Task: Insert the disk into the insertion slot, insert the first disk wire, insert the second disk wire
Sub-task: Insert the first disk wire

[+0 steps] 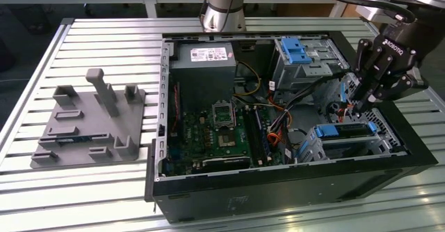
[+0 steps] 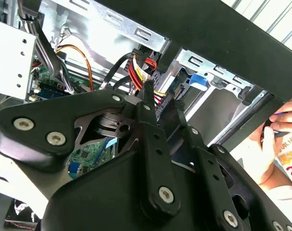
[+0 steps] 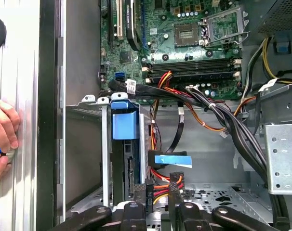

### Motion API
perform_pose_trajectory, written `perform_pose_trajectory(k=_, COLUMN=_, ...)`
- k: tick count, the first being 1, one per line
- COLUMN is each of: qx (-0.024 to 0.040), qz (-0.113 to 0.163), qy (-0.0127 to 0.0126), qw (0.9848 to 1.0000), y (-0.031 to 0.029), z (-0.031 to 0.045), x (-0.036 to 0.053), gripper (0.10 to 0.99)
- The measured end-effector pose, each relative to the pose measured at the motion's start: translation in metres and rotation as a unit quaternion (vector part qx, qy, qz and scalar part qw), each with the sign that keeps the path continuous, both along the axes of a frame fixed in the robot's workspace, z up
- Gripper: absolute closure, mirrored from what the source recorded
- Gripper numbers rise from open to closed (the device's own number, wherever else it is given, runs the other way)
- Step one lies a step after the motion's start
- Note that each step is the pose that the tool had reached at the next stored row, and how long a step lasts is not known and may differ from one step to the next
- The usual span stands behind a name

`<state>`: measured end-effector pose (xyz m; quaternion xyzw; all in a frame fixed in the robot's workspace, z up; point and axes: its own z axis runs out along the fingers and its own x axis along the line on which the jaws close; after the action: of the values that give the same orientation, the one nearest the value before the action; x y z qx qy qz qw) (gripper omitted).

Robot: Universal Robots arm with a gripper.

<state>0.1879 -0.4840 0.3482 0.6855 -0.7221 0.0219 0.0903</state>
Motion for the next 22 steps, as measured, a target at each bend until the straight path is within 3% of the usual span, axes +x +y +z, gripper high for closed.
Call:
perform_pose_trajectory(k=4, qx=-0.0044, qz=0.000, qy=0.0000, qw=1.0000, y=0.0000, z=-0.0020, x=0.0000, gripper=0.761)
perform_pose_trajectory(k=7, qx=-0.0121, qz=0.000, qy=-0.0005, qw=0.9999, y=0.0000, z=-0.0022, x=0.0000, gripper=0.761)
perform_pose_trajectory(k=11, qx=-0.0236, qz=0.000, qy=-0.0074, qw=0.9997, y=0.0006, z=-0.0021, x=-0.0002, gripper=0.761)
perform_pose_trajectory(k=13, qx=-0.0278, qz=0.000, qy=-0.0077, qw=0.9996, y=0.0009, z=-0.0023, x=-0.0005, gripper=0.761)
perform_pose_trajectory(k=22, qx=-0.0302, qz=0.000, qy=-0.0076, qw=0.9995, y=0.0031, z=-0.0024, x=-0.0019, gripper=0.761)
